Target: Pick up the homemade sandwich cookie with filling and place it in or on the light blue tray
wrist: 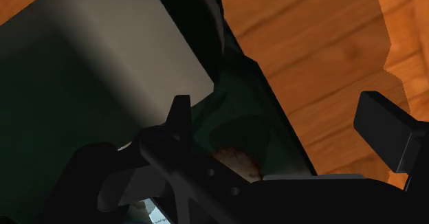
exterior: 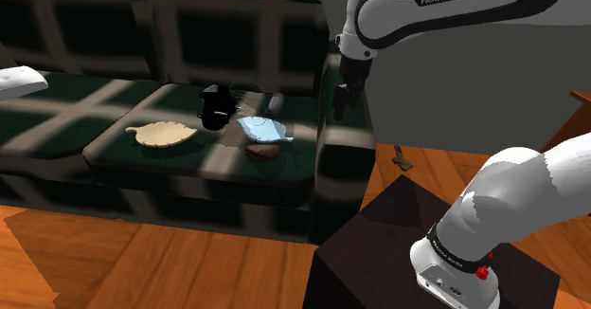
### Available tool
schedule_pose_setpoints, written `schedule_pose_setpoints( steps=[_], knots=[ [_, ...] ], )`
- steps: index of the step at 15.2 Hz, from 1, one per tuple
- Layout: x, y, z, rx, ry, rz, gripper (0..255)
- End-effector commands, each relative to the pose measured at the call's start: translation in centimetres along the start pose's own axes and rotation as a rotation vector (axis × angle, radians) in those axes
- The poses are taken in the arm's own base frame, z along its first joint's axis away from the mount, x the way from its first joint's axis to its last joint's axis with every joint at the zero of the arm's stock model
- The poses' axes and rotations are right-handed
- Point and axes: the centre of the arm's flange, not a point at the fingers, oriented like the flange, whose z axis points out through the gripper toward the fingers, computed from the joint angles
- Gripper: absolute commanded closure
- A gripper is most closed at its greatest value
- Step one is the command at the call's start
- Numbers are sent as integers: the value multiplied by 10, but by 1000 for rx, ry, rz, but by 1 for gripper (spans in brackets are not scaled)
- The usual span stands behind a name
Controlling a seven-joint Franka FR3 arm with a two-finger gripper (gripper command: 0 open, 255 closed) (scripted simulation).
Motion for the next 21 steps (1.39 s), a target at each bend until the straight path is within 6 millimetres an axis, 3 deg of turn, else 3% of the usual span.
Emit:
schedule_pose_setpoints(
  steps=[1, 21],
  knots=[
    [18, 0, 18, 0, 15, -12, 0],
    [207, -8, 182, 7, 139, -134, 0]
  ],
)
